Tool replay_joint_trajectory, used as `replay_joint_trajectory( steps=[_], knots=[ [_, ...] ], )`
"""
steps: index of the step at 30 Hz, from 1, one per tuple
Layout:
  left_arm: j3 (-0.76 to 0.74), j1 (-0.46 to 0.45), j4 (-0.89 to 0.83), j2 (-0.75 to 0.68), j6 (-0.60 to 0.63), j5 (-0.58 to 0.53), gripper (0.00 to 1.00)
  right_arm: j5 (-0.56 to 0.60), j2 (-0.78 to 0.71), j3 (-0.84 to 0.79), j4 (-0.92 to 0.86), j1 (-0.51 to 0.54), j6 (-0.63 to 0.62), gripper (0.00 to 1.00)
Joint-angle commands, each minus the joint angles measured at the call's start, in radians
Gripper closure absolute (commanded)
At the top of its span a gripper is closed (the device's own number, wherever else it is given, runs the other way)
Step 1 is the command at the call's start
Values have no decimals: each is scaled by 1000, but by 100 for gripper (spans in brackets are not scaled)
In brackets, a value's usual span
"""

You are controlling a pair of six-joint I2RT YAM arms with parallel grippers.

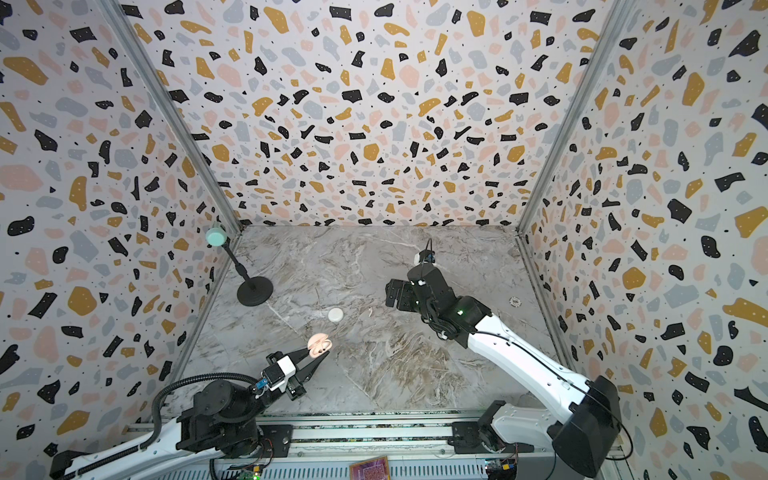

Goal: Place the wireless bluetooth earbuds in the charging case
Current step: 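Swing the right gripper out over the table toward the second pink earbud, then lower the open right gripper over the pink earbud beside the white case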

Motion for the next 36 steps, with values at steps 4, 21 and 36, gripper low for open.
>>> replay_joint_trajectory(
  steps=[4, 21, 36],
  knots=[
    [-74, -1, 81, -87, 17, -29, 100, -55, 199, 130, -49, 0, -22, 5],
    [-101, -1, 55, -47, 76, 65, 100, -153, 633, 342, -10, -1, -125, 31],
    [-105, -1, 42, -30, 102, 81, 100, -182, 788, 439, -6, -4, -166, 54]
  ],
)
